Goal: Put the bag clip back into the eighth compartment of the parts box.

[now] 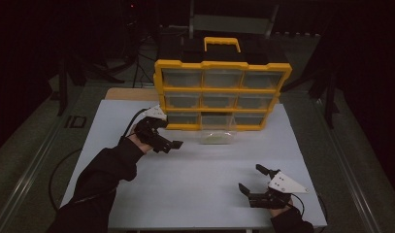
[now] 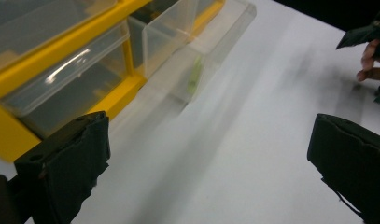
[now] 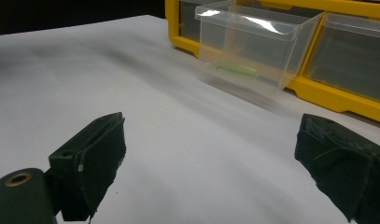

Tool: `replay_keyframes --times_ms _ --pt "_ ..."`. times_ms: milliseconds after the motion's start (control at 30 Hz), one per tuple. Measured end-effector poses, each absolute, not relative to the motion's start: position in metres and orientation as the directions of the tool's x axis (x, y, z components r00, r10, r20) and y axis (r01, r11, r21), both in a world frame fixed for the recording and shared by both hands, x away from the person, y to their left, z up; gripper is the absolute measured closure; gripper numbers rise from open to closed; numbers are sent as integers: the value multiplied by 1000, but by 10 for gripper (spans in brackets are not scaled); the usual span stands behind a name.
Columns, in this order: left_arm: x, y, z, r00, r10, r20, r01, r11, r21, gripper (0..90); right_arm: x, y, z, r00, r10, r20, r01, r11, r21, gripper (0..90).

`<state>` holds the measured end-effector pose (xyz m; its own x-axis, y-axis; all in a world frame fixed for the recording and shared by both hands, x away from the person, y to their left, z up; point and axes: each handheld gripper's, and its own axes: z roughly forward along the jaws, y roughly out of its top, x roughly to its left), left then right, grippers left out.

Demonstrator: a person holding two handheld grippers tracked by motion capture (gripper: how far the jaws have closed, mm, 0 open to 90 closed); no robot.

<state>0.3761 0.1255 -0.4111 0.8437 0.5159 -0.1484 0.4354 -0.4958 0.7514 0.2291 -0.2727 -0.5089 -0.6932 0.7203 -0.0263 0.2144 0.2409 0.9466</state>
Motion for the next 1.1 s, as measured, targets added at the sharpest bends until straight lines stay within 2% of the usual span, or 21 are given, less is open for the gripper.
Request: replay_keyframes --times_ms 600,1100 --pt "336 159 -433 841 521 -146 425 -471 773 3 230 -271 -509 -694 720 -24 225 248 942 91" --pt "307 191 -452 822 540 -183 443 -401 802 3 230 -269 -509 -701 712 -31 219 257 941 91"
